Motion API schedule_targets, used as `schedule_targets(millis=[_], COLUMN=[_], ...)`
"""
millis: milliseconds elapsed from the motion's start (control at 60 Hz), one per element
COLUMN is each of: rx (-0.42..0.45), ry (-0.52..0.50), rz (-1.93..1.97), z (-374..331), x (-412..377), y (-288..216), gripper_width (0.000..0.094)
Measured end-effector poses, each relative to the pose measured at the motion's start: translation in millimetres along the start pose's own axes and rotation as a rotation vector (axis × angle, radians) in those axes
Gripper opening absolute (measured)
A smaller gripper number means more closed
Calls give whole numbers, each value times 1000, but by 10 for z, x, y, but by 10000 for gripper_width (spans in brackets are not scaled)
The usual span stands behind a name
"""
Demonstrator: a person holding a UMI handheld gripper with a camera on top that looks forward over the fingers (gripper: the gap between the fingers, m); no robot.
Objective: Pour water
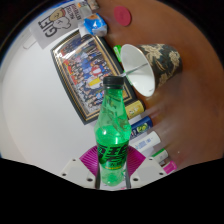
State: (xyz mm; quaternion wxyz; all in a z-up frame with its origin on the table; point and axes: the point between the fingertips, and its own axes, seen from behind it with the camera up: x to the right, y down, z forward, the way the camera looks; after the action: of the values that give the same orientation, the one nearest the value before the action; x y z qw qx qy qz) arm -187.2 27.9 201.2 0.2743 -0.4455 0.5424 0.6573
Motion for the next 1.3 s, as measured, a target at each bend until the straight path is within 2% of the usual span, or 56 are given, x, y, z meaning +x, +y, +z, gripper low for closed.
schedule_targets(millis=[183, 300, 383, 550, 667, 817, 950, 1100, 1150, 1300], rx=[-38, -28, 9, 151, 246, 263, 243, 212, 236, 253], ry=[106, 123, 116, 154, 275, 442, 526, 562, 530, 540], rz=[-484, -868, -1149, -1641, -1887, -1975, -1966, -1955, -1964, -1959], z=[6, -31, -103, -301, -374, -446, -493, -489, -486, -457], x=[-144, -529, -943, -1517, -1570, -1281, -920, -569, -594, -592], y=[-13, -173, -436, -1106, -1818, -2719, -3248, -3518, -3524, -3519], gripper_width=[338, 339, 341, 338, 337, 337, 338, 339, 340, 350])
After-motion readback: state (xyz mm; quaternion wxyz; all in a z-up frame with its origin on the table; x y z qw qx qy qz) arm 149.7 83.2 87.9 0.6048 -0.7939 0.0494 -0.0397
